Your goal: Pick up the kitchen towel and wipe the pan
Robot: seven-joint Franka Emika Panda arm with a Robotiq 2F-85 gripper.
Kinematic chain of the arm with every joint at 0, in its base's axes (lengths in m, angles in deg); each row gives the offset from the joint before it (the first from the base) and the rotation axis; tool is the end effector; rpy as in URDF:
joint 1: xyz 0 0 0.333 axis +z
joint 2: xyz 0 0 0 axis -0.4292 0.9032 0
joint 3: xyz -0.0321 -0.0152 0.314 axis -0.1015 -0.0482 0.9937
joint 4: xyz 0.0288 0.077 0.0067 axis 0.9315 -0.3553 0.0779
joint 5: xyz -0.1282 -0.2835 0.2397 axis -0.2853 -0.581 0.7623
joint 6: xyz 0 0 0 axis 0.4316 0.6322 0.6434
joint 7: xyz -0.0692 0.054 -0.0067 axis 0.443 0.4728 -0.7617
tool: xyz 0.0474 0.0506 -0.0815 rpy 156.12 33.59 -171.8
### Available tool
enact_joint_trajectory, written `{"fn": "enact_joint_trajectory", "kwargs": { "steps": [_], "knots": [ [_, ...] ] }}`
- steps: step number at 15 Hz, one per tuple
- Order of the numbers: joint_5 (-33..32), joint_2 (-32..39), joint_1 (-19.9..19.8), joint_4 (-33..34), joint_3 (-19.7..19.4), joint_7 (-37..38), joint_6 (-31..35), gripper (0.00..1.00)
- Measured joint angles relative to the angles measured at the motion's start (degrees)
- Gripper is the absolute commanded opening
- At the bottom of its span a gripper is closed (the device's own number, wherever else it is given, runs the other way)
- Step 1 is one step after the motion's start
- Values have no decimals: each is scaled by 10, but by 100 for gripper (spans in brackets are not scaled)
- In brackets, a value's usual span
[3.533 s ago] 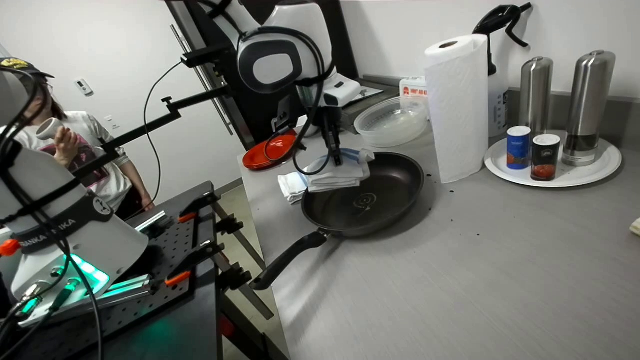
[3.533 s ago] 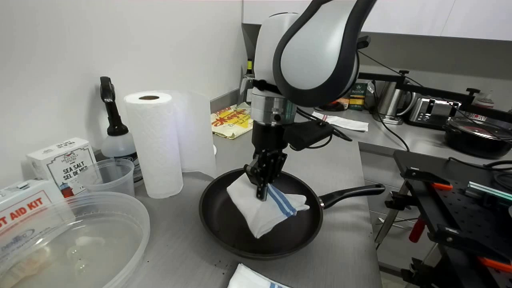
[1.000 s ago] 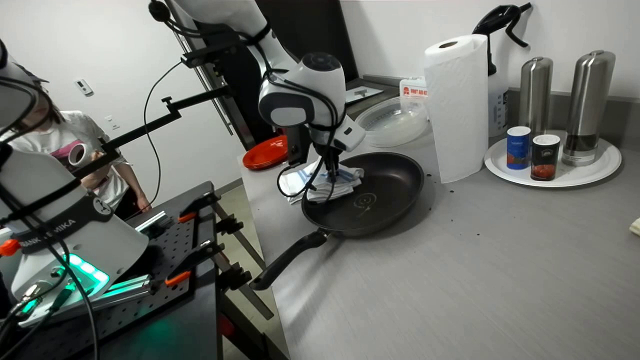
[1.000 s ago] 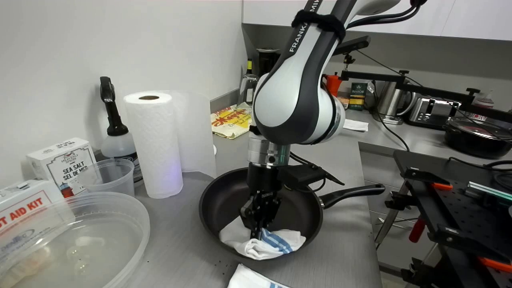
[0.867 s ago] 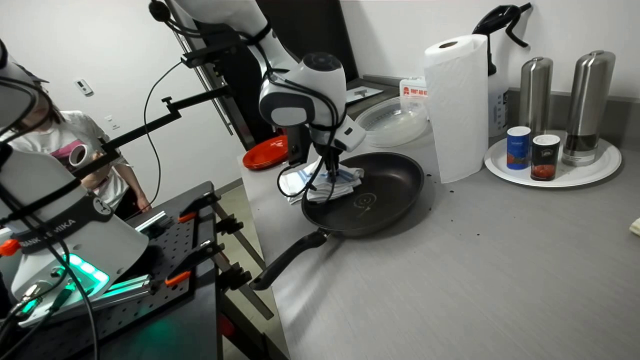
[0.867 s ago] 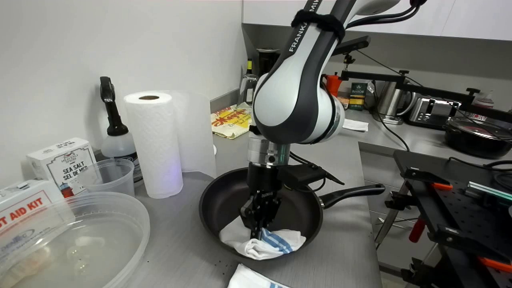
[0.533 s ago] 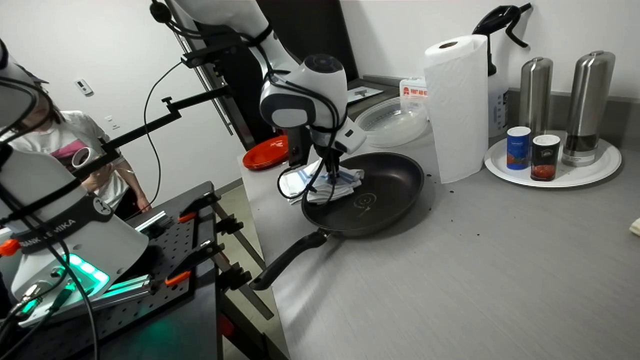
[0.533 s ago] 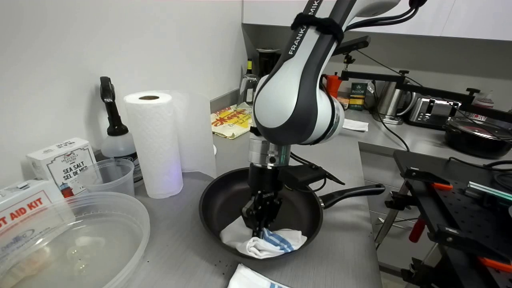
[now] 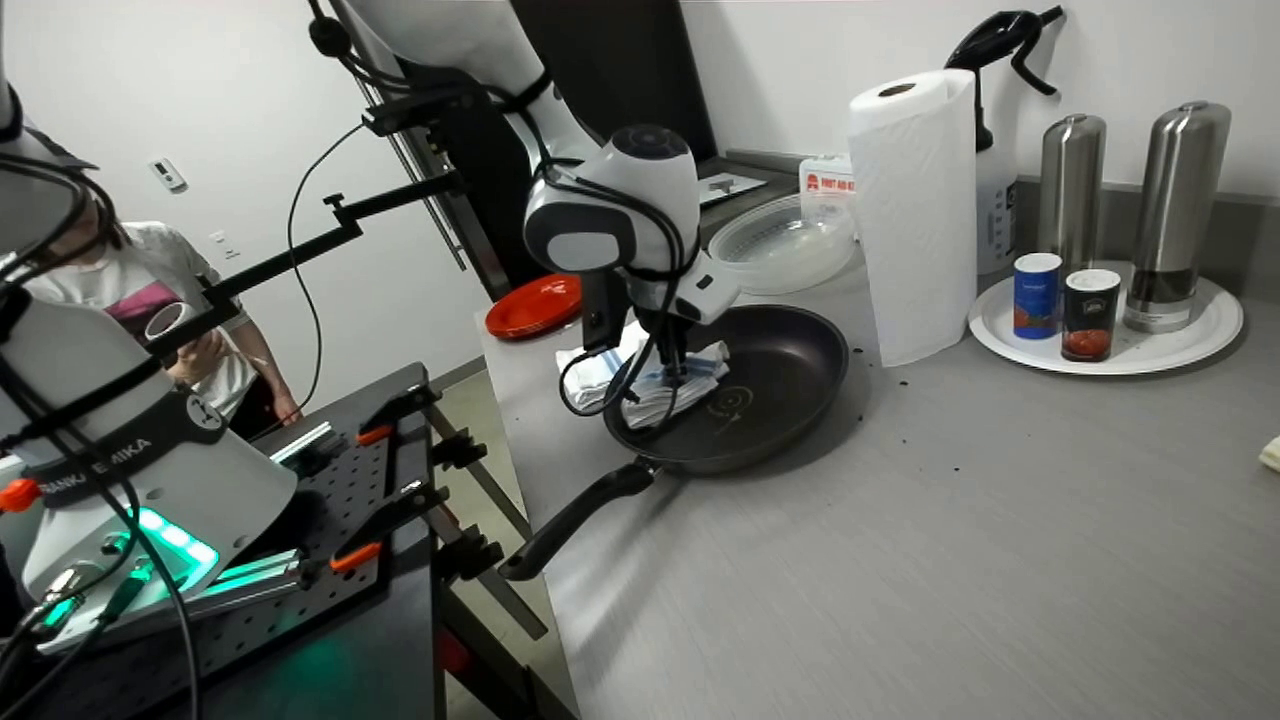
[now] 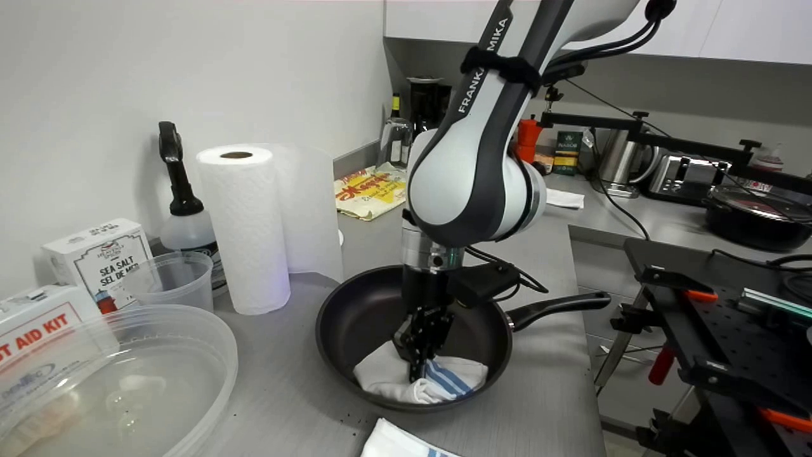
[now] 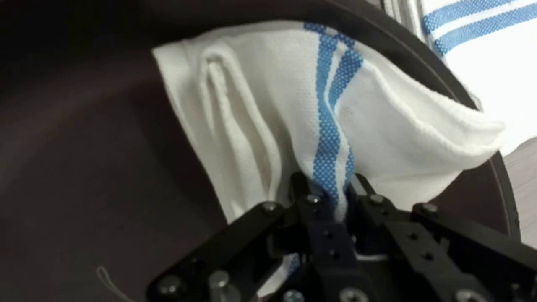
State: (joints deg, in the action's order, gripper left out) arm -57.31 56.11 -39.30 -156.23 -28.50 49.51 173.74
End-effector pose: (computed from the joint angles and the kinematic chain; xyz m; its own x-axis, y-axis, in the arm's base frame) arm 0.5178 0.0160 0.0041 0.9337 -0.3115 -0.1767 -0.3494 -0.9006 -0.2584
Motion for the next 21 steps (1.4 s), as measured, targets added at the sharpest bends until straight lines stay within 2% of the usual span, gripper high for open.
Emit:
{"fn": "enact_joint_trajectory", "kwargs": {
  "steps": [6,16,21],
  "knots": [
    [-11,-3,37,14,-38,1,10,4],
    [-73,-2,82,43,-137,17,46,4],
    [-93,0,101,46,-173,34,61,4]
  ]
}}
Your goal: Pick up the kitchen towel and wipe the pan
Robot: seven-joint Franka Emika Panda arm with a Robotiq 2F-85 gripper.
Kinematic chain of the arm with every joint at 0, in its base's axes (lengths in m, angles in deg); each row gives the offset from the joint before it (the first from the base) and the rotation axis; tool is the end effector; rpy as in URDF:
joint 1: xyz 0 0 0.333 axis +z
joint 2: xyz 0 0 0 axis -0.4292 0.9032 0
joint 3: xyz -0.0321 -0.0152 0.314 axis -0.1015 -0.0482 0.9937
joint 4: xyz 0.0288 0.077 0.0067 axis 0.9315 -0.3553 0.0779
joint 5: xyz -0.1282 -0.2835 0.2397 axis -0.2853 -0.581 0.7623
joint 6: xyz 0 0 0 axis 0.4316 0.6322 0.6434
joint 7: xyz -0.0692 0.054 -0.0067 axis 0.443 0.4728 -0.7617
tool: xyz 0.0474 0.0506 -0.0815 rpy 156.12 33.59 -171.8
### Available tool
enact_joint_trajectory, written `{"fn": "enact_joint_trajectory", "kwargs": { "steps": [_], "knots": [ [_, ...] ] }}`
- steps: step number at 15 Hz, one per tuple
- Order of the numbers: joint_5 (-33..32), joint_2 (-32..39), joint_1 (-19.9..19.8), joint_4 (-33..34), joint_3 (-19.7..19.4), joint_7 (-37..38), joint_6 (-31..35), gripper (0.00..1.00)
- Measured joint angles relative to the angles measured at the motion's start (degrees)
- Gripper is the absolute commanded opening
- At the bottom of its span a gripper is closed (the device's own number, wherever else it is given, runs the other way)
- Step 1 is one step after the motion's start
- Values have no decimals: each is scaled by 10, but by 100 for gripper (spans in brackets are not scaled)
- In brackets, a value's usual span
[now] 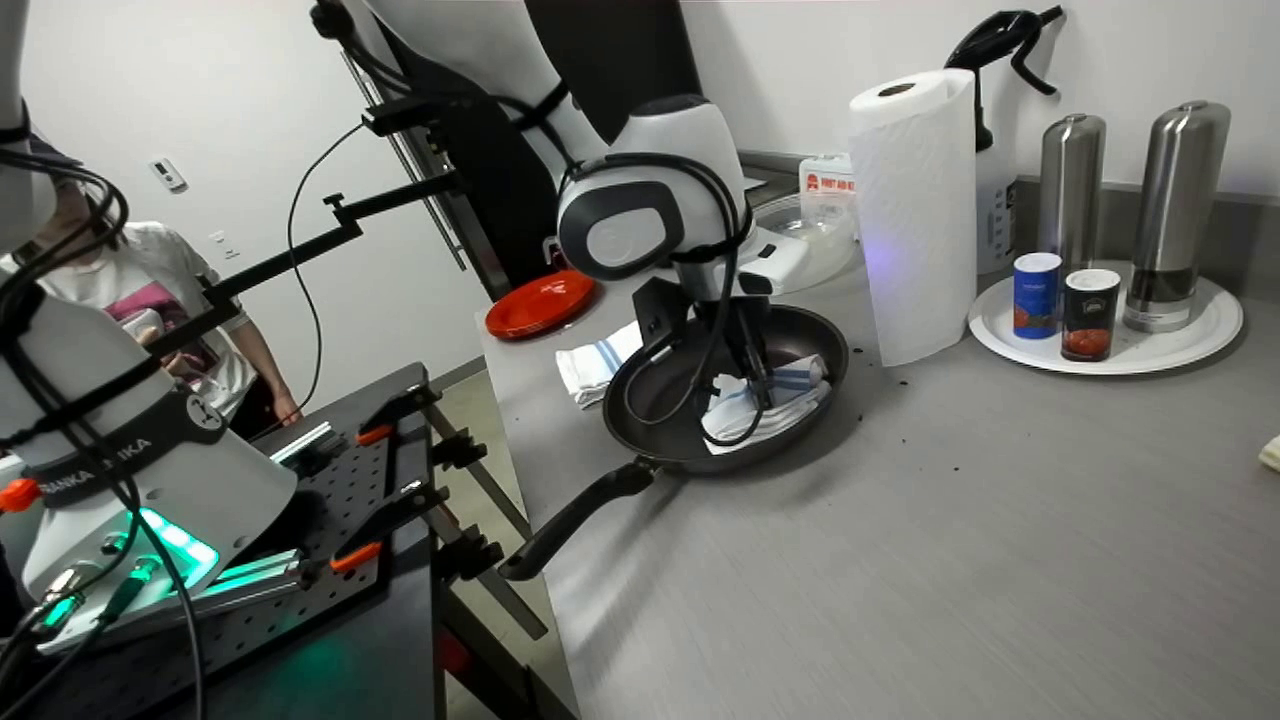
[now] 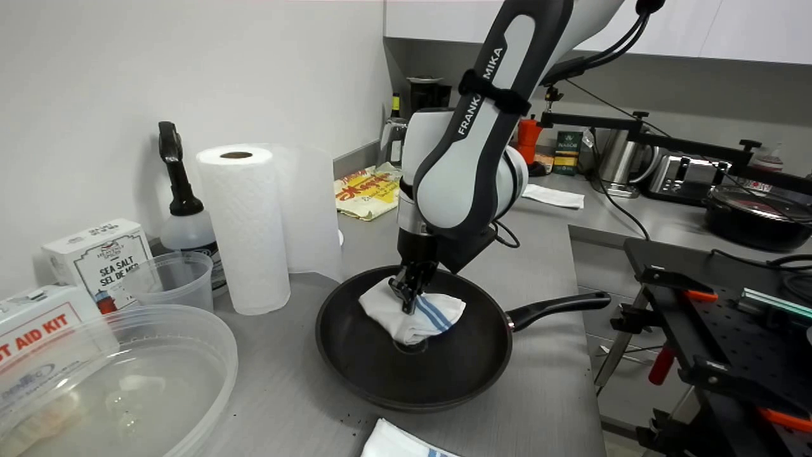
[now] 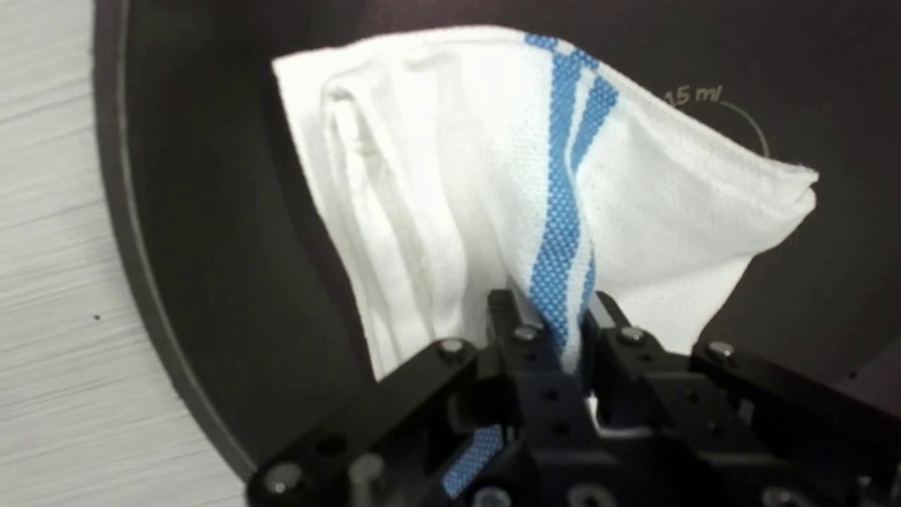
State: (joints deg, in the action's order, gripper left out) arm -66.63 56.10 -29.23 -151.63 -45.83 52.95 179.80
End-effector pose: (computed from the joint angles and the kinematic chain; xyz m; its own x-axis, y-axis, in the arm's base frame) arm 0.5571 -0.0691 0.0208 0.9595 -0.2766 0.0533 -0.2759 -0.9610 -0.0190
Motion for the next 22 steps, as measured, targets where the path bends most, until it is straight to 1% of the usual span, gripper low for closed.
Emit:
{"fn": "enact_joint_trajectory", "kwargs": {
  "steps": [4,11,16,19,22],
  "knots": [
    [-15,0,28,0,-28,16,18,4],
    [-38,1,104,-2,-106,47,49,4],
    [-41,5,152,-6,-155,59,72,4],
    [-41,5,167,-9,-171,63,76,4],
    [-41,4,169,-10,-172,63,74,4]
  ]
}}
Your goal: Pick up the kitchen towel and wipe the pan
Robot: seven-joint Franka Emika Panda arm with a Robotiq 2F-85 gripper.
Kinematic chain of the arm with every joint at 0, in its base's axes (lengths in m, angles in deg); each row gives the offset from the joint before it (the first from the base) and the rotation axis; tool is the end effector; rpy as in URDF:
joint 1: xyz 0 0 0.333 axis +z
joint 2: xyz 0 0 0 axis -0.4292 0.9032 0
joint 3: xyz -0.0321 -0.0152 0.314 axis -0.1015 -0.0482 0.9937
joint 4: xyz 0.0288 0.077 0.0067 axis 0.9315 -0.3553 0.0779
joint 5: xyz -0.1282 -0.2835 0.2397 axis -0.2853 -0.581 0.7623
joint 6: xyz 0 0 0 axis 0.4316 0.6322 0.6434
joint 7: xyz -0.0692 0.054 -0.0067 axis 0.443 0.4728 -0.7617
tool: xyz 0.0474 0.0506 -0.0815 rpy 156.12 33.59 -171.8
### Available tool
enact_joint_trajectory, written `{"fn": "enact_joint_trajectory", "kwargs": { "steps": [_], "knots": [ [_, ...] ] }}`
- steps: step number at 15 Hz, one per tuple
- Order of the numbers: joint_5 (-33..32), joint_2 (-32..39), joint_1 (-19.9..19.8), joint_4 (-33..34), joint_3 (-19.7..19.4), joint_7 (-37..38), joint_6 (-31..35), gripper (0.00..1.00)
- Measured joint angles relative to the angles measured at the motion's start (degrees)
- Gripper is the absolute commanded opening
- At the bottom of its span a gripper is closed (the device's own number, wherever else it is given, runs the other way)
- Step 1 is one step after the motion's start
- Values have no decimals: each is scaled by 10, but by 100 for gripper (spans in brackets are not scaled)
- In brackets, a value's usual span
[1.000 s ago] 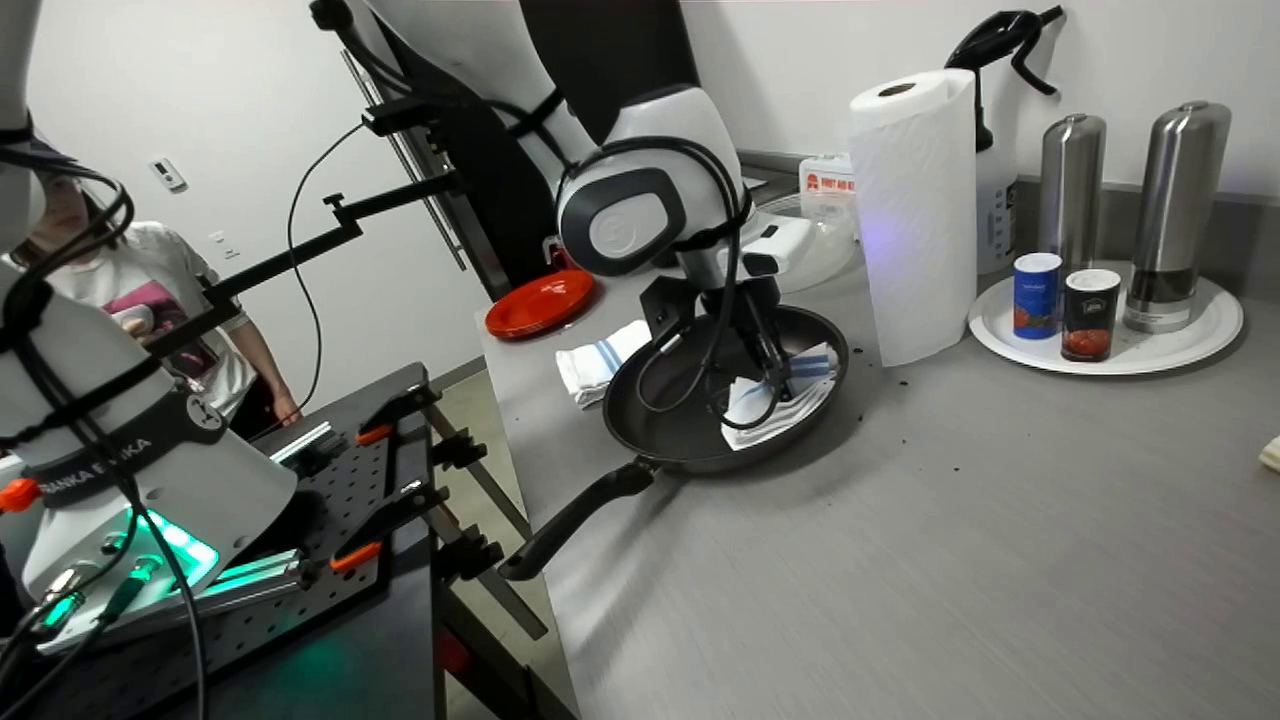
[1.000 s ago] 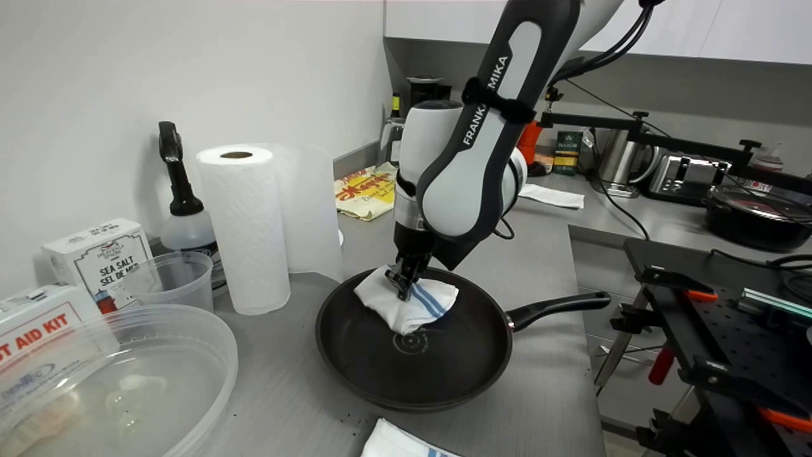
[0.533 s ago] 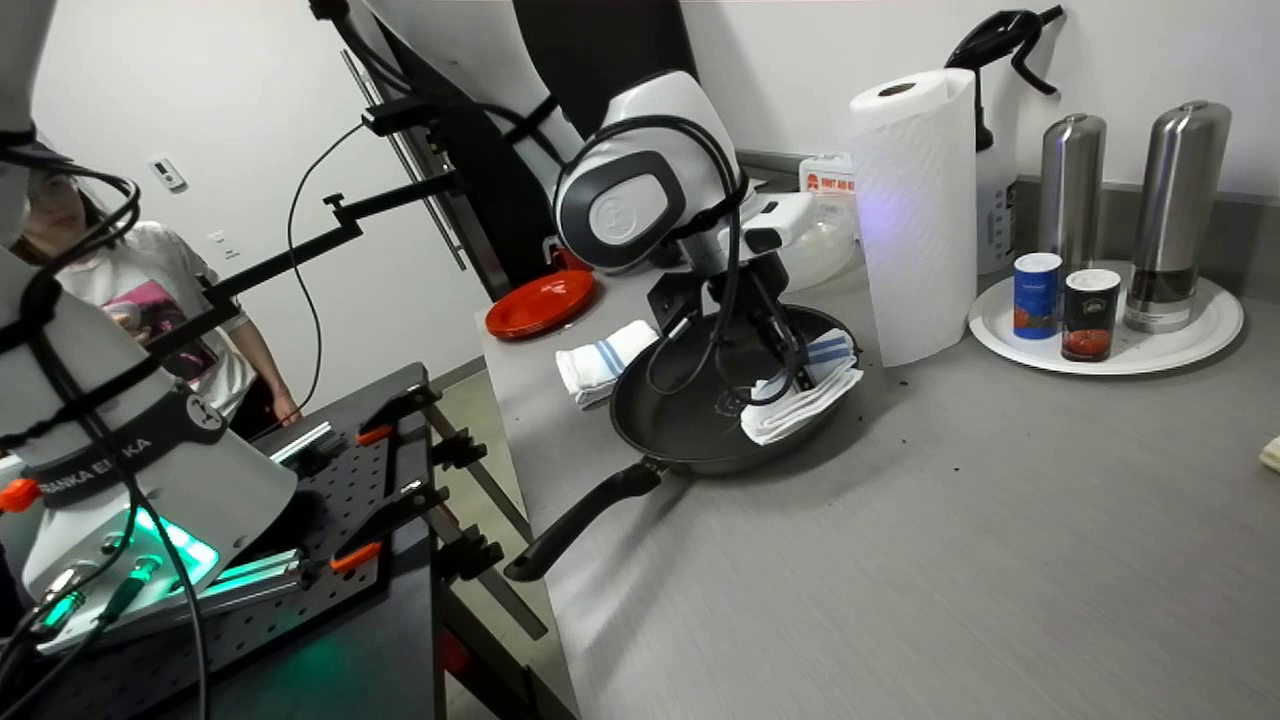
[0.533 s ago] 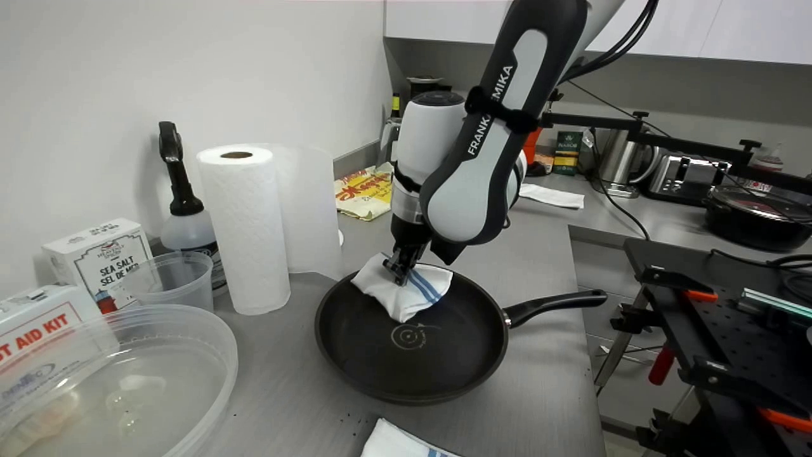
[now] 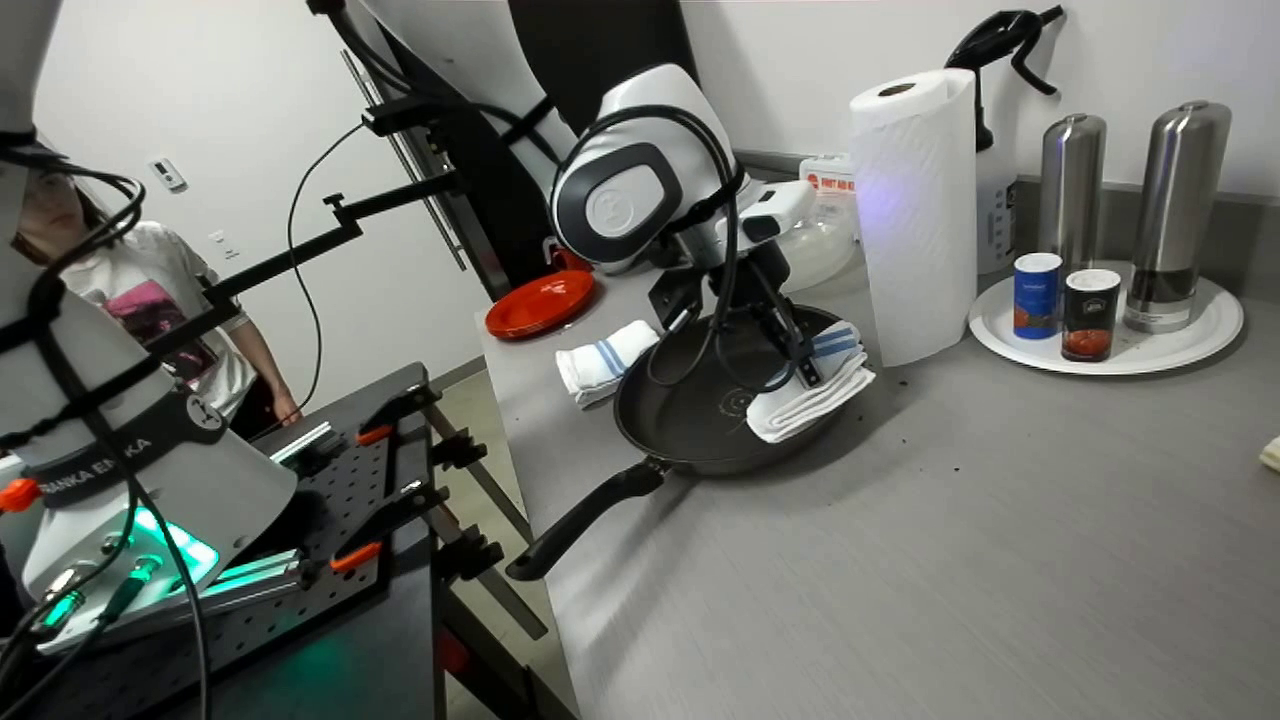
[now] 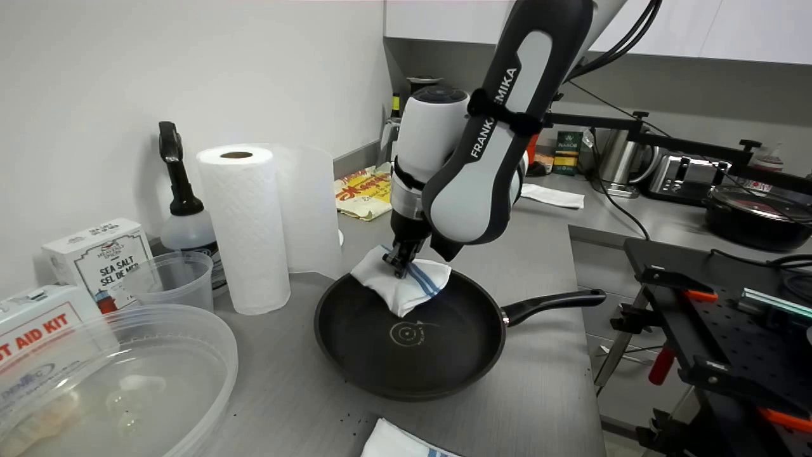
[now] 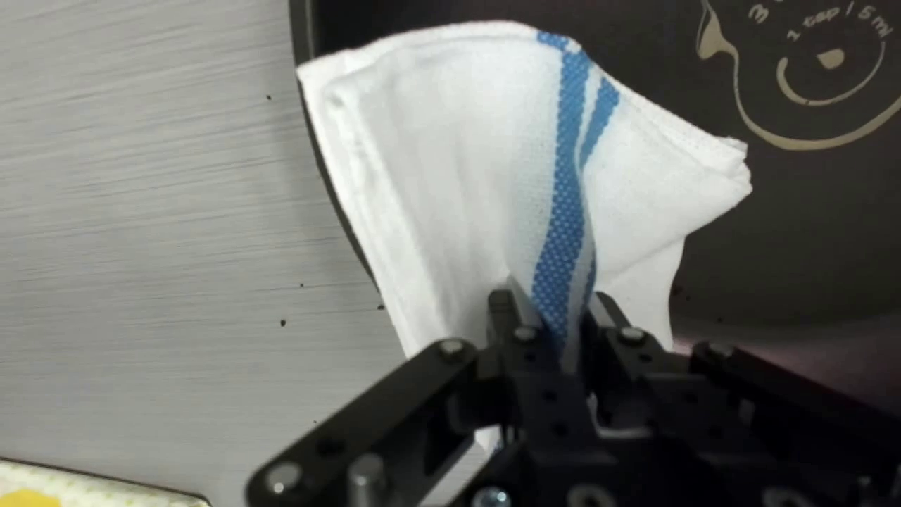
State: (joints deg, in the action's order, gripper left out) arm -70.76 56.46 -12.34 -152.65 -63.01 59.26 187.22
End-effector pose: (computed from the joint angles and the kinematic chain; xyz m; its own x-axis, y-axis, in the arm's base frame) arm 0.5732 -0.0764 0.0523 0.9576 -0.1714 0.2314 -0.2184 -0.9559 0.1961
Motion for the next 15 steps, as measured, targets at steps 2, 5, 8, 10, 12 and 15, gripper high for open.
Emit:
{"fn": "enact_joint_trajectory", "kwargs": {
  "steps": [2,5,8,10,12,15],
  "knots": [
    [-1,-7,-3,-4,4,-1,-8,4],
    [-18,-44,-12,-15,12,-10,-48,4],
    [-47,-115,-31,-31,20,-26,-110,4],
    [-67,-162,-44,-39,16,-27,-142,4],
    [-79,-200,-65,-41,18,-28,-175,4],
    [-80,-236,-112,-41,32,-44,-219,4]
  ]
}}
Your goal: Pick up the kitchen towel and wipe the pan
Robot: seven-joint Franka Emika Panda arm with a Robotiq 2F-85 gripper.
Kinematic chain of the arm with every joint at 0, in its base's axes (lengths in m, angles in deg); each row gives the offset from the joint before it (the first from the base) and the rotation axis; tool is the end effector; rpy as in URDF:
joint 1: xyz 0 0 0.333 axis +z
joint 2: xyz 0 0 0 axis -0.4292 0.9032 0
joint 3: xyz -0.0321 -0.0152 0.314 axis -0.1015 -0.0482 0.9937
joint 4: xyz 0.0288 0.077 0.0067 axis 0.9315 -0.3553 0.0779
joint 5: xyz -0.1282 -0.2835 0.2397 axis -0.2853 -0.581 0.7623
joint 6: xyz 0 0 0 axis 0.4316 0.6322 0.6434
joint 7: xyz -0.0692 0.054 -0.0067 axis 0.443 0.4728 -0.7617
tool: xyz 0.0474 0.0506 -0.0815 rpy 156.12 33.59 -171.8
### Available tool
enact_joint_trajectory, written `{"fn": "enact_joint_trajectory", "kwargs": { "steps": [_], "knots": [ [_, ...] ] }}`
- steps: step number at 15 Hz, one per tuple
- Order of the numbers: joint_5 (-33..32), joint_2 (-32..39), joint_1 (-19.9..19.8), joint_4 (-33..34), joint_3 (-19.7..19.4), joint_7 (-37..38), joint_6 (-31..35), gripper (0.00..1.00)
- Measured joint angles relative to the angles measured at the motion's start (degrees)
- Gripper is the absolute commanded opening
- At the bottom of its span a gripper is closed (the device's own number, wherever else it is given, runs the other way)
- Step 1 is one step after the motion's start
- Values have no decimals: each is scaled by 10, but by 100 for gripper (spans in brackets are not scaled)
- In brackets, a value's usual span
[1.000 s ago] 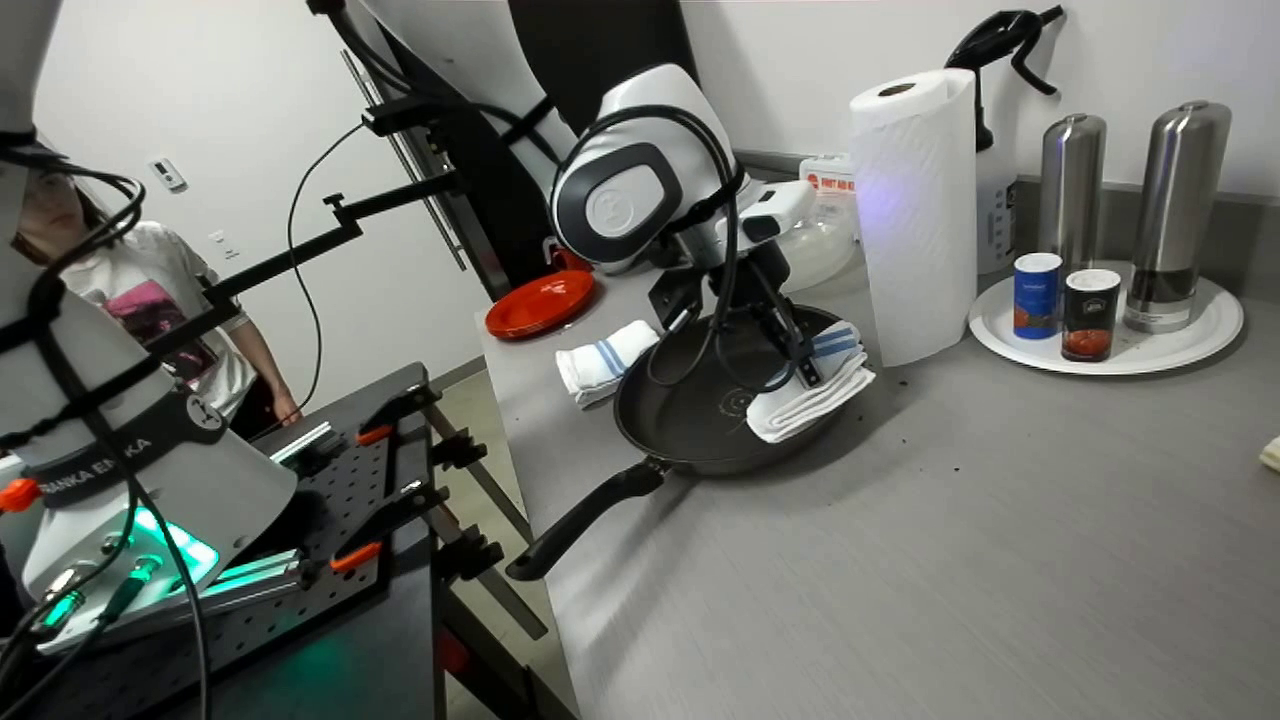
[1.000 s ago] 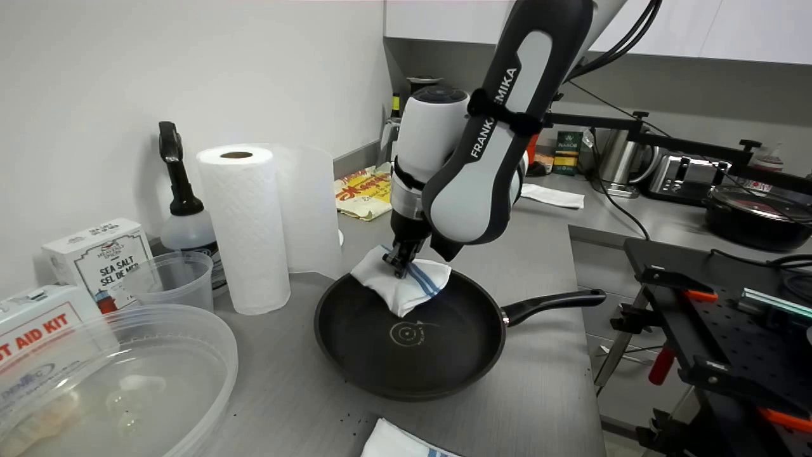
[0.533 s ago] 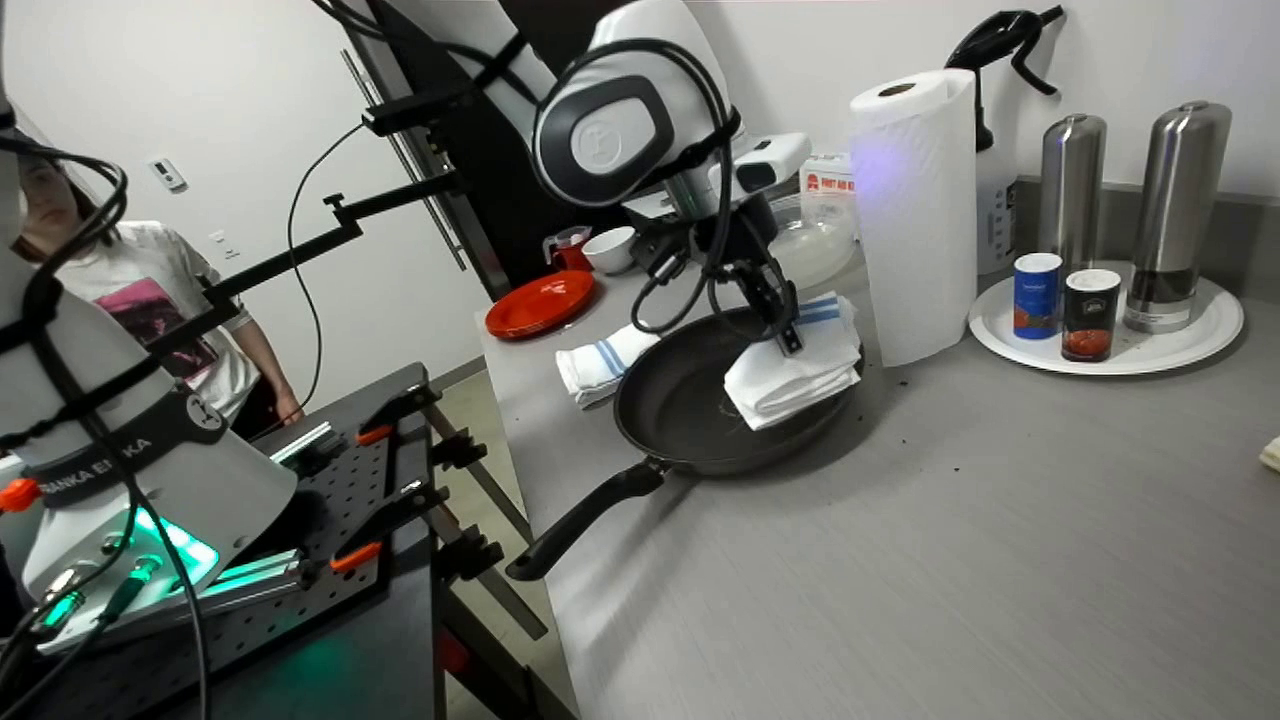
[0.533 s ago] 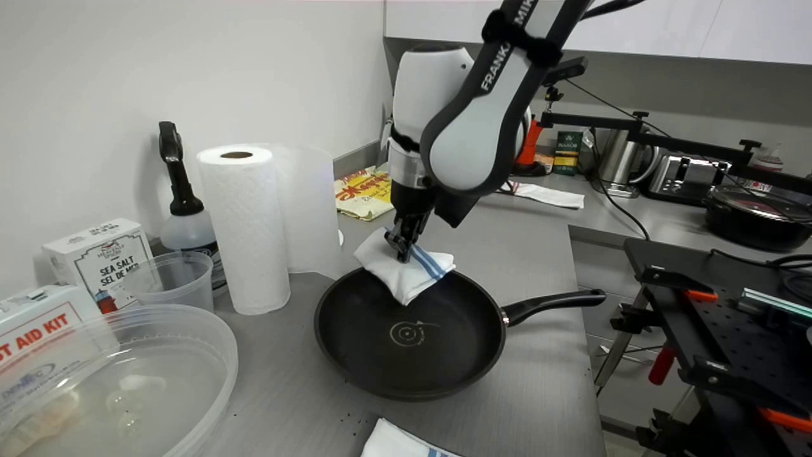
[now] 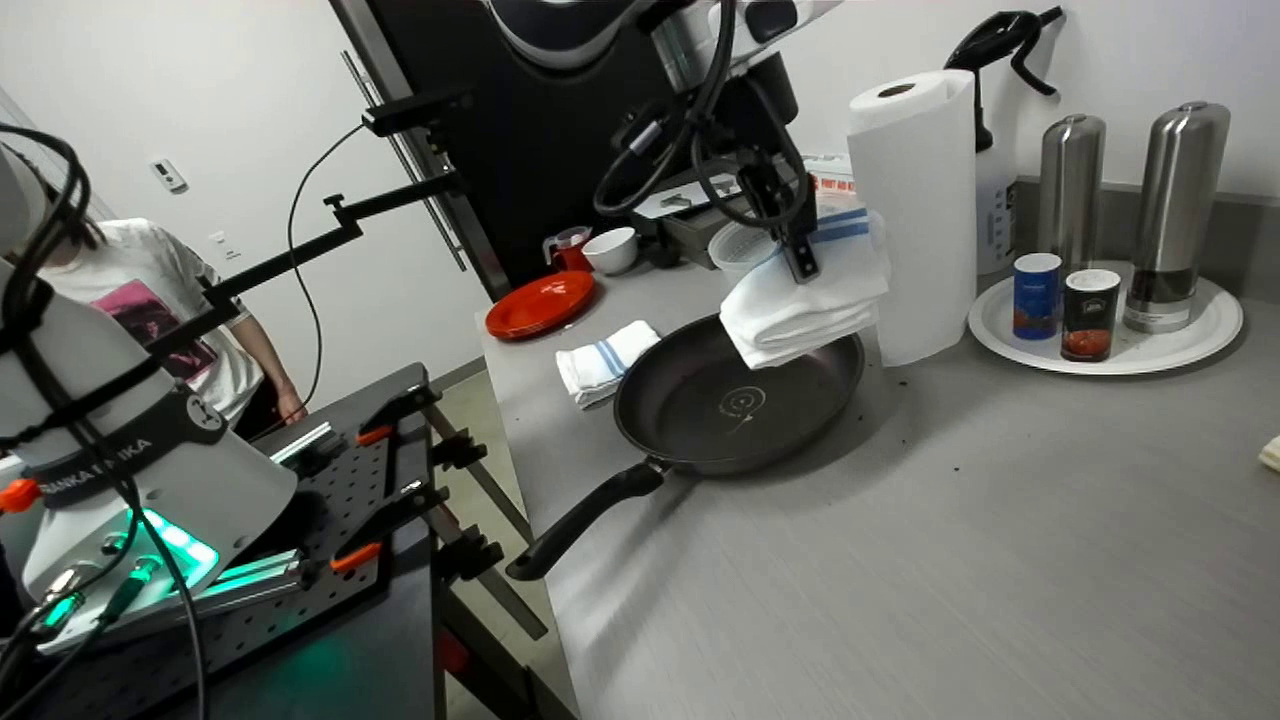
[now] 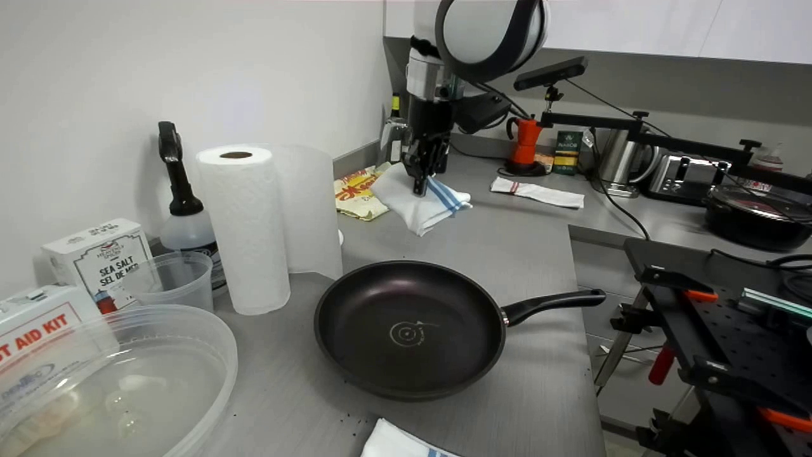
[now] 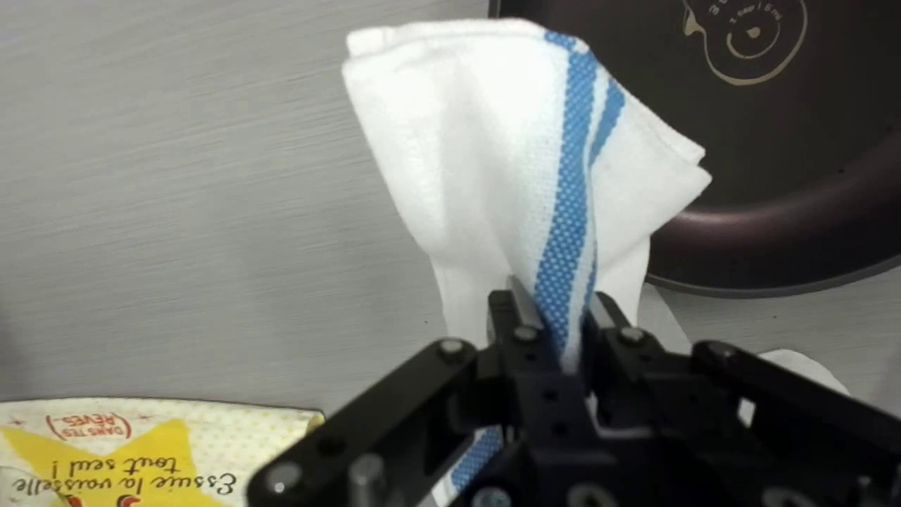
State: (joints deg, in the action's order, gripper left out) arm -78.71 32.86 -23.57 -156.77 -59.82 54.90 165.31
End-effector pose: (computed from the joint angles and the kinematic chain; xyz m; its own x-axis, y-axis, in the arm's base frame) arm 0.5741 -0.1412 0.2126 0.9661 -0.2211 0.1331 -0.2385 -0.9620 0.1330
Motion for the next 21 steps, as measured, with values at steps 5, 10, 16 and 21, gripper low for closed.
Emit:
{"fn": "enact_joint_trajectory", "kwargs": {
  "steps": [5,10,16,21],
  "knots": [
    [11,-9,-98,7,32,-42,-18,4],
    [42,19,-170,29,59,-76,-21,4],
    [80,86,-206,70,83,-78,-20,4],
    [98,138,-221,100,90,-77,-19,4]
  ]
}}
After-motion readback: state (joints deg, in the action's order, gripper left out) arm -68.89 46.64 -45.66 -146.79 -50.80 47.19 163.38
